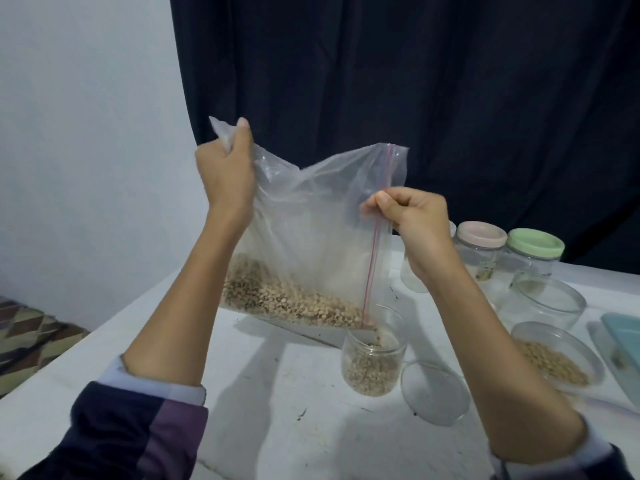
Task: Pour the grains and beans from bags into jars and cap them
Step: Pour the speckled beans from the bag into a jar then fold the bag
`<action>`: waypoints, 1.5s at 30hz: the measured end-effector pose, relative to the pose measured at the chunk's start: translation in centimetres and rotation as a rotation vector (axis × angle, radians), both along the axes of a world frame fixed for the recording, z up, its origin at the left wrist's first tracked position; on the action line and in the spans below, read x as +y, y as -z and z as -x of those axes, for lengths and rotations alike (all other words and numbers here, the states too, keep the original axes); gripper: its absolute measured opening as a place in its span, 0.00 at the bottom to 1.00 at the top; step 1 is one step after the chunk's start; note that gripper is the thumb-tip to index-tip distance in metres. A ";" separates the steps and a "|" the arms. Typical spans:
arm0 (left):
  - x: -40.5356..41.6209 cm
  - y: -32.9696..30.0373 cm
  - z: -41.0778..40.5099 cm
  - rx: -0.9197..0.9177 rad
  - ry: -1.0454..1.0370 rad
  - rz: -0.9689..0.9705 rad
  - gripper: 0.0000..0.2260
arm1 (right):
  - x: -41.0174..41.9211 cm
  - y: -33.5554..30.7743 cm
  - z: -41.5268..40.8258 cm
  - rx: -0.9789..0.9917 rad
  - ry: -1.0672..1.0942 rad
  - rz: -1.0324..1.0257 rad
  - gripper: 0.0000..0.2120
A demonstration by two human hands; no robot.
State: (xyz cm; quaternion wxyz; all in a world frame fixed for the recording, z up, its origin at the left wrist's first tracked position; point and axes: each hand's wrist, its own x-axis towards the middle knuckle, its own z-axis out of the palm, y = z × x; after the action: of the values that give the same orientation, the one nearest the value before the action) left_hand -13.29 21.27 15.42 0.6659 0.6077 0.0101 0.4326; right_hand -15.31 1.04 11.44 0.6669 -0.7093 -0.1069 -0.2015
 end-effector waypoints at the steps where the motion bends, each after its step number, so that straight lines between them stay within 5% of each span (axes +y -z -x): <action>1: 0.2 0.0 -0.1 -0.006 -0.009 0.022 0.24 | -0.2 -0.1 0.0 0.000 0.008 -0.016 0.10; 45: 0.7 0.0 -0.3 -0.009 -0.017 0.024 0.24 | 0.1 -0.2 -0.4 -0.018 0.039 -0.006 0.11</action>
State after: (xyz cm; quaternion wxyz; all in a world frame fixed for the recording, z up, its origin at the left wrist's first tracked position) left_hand -13.04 21.95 15.40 0.6695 0.5975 0.0173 0.4410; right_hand -14.93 1.13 11.64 0.6641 -0.7073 -0.0984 -0.2215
